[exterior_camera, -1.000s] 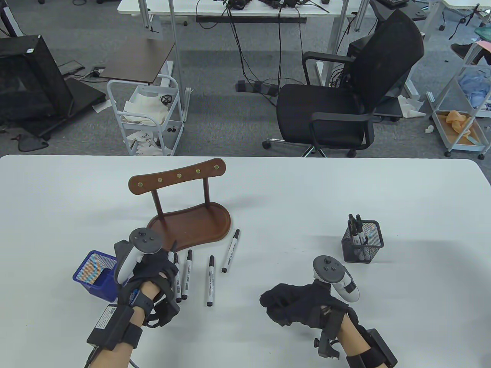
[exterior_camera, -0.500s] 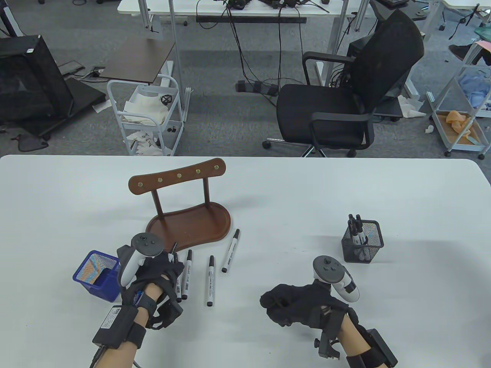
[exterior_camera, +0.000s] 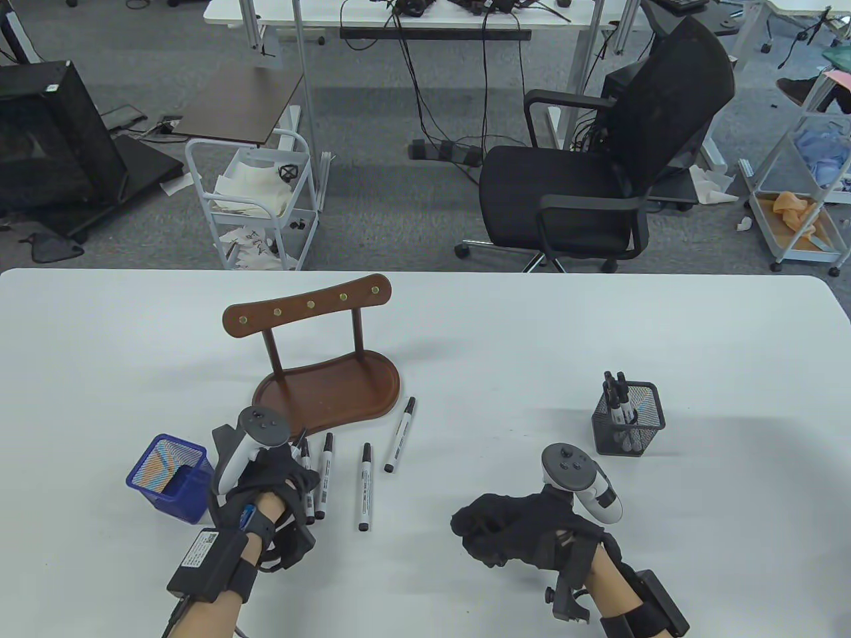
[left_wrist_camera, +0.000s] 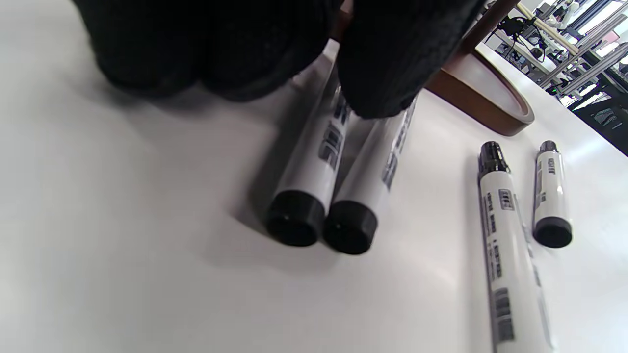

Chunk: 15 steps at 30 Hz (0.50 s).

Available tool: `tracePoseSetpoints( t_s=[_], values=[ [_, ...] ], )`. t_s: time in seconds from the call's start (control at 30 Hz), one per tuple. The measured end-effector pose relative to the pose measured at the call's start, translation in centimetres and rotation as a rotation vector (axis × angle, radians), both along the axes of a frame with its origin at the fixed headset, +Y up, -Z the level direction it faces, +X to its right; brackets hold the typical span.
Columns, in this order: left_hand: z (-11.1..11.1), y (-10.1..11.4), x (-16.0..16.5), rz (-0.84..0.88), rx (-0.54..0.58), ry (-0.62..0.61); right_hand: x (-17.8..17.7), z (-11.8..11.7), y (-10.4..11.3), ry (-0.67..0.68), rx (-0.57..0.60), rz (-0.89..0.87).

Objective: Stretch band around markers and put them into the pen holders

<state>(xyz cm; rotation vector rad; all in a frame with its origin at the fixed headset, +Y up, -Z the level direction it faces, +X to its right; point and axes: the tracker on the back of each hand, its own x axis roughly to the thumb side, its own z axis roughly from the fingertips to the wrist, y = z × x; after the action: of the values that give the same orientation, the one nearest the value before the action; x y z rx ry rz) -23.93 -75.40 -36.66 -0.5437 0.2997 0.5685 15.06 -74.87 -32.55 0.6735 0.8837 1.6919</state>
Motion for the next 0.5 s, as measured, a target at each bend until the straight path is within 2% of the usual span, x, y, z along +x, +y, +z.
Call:
tracePoseSetpoints(
  t_s=[0.5],
  values=[
    [0.23, -0.03, -0.24, -0.098, -0.004, 0.015, -0.03, -0.01, -0.04, 0.005, -0.002, 0.002]
  ],
)
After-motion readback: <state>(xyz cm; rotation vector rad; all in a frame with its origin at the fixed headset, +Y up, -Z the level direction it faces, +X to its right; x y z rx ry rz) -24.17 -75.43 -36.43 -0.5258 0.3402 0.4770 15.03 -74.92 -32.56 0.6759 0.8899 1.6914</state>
